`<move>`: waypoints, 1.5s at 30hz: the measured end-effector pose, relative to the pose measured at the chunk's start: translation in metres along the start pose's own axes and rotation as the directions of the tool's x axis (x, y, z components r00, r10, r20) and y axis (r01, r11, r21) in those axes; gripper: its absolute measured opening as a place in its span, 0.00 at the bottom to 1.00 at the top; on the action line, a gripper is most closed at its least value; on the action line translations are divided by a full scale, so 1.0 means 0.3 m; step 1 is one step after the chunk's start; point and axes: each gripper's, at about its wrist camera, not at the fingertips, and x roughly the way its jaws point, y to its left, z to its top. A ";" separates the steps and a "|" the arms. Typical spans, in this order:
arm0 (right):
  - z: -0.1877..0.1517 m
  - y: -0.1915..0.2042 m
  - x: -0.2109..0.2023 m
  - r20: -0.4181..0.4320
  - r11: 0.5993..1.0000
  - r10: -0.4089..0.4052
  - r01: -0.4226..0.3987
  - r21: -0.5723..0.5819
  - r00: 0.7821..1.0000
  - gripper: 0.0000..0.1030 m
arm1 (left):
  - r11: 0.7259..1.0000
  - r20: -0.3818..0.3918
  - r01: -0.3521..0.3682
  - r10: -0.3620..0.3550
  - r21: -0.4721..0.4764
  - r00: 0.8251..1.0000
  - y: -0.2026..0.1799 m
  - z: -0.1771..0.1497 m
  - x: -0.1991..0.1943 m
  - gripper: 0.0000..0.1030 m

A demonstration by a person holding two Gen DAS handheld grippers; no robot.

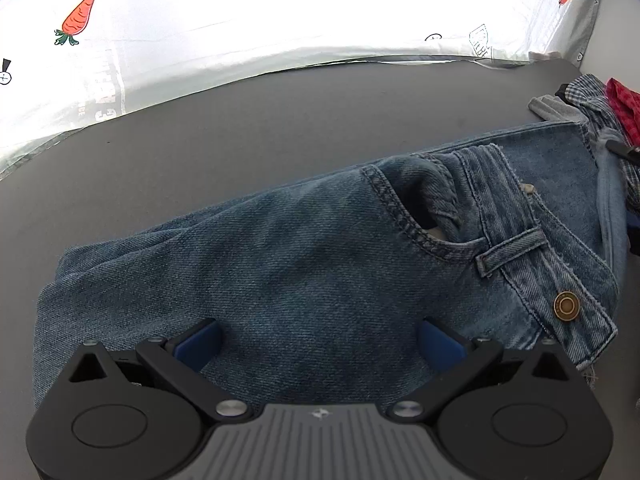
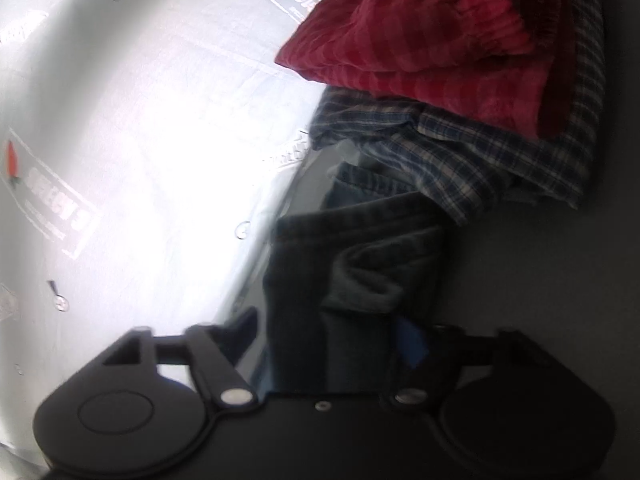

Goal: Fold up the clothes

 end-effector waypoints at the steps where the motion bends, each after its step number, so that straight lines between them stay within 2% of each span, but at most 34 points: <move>1: -0.002 0.014 0.002 -0.003 0.999 -0.048 0.048 -0.026 0.999 0.21 | 1.000 0.000 0.002 -0.002 0.000 1.000 0.001 0.000 0.000 1.00; 3: -0.007 0.042 0.004 -0.005 0.988 -0.136 0.136 -0.077 0.991 0.20 | 1.000 -0.003 0.008 -0.008 0.001 1.000 0.002 0.001 0.002 1.00; 5: -0.013 0.063 0.001 0.002 0.982 -0.170 0.170 -0.081 0.985 0.19 | 1.000 -0.004 0.011 -0.011 0.002 1.000 0.002 0.003 0.003 1.00; 8: -0.020 0.101 -0.008 0.013 0.973 -0.209 0.209 -0.097 0.978 0.07 | 1.000 -0.007 0.011 -0.011 0.002 1.000 0.000 0.006 0.004 1.00; 10: -0.022 0.139 -0.035 0.040 0.967 -0.210 0.214 -0.137 0.977 0.06 | 1.000 -0.009 0.010 -0.010 0.002 1.000 -0.002 0.008 0.004 1.00; 12: -0.011 0.175 -0.072 0.065 0.972 -0.173 0.181 -0.151 0.983 0.06 | 1.000 -0.006 0.010 -0.010 0.004 1.000 0.000 0.004 -0.002 1.00; 17: -0.008 0.149 -0.116 0.078 0.983 -0.160 0.166 -0.074 0.984 0.11 | 1.000 0.015 0.015 -0.015 0.019 1.000 0.001 -0.015 -0.013 1.00; 20: -0.011 0.120 -0.116 0.075 0.989 -0.141 0.144 -0.034 0.987 0.33 | 1.000 0.017 0.014 -0.015 0.027 1.000 0.000 -0.020 -0.016 1.00; 21: -0.012 0.110 -0.116 0.074 0.990 -0.135 0.137 -0.021 0.988 0.50 | 1.000 0.015 0.014 -0.014 0.028 1.000 0.001 -0.020 -0.017 1.00; 23: -0.015 0.090 -0.117 0.073 0.992 -0.123 0.123 0.006 0.990 0.57 | 1.000 0.013 0.013 -0.013 0.029 1.000 0.000 -0.018 -0.017 1.00; 25: -0.017 0.070 -0.117 0.071 0.994 -0.110 0.108 0.032 0.991 0.75 | 0.999 0.014 0.013 -0.013 0.029 1.000 -0.004 -0.016 -0.014 1.00; 29: -0.022 0.031 -0.118 0.070 0.993 -0.085 0.079 0.086 0.994 0.85 | 1.000 0.019 0.011 -0.012 0.029 1.000 -0.007 -0.016 -0.013 1.00; 30: -0.023 0.021 -0.118 0.070 0.992 -0.079 0.072 0.099 0.994 0.91 | 0.999 0.019 0.018 -0.018 0.039 1.000 -0.001 -0.023 -0.015 1.00; 32: -0.026 0.001 -0.118 0.070 0.990 -0.066 0.057 0.126 0.995 0.93 | 0.998 0.020 0.024 -0.025 0.051 0.999 0.005 -0.031 -0.017 1.00; 34: -0.018 0.012 -0.105 0.094 0.989 -0.087 0.074 0.132 0.992 0.90 | 0.998 0.021 0.025 -0.026 0.051 0.999 0.006 -0.032 -0.018 1.00; 35: -0.017 0.016 -0.100 0.114 0.986 -0.109 0.093 0.141 0.987 0.85 | 0.998 0.022 0.025 -0.026 0.052 0.999 0.006 -0.032 -0.020 1.00; 36: -0.016 0.027 -0.092 0.134 0.980 -0.162 0.144 0.136 0.978 0.63 | 0.998 0.022 0.025 -0.026 0.052 0.999 0.005 -0.031 -0.020 1.00; 37: -0.013 0.041 -0.077 0.136 0.975 -0.210 0.196 0.108 0.968 0.36 | 0.998 0.021 0.024 -0.025 0.051 0.999 0.005 -0.032 -0.021 1.00; 39: -0.010 0.088 -0.026 0.105 0.959 -0.279 0.283 -0.029 0.955 0.17 | 0.998 0.021 0.024 -0.025 0.052 0.999 0.004 -0.031 -0.020 1.00; 42: -0.019 0.165 0.027 0.106 0.908 -0.299 0.317 -0.275 0.948 0.17 | 0.998 0.022 0.027 -0.028 0.053 0.999 0.003 -0.029 -0.019 1.00; 44: -0.010 0.176 0.056 0.100 0.875 -0.366 0.378 -0.301 0.925 0.31 | 0.998 0.023 0.028 -0.029 0.053 0.999 0.003 -0.028 -0.018 1.00; 45: -0.008 0.170 0.059 0.112 0.887 -0.353 0.370 -0.277 0.929 0.36 | 0.998 0.023 0.028 -0.030 0.053 0.999 0.004 -0.028 -0.017 1.00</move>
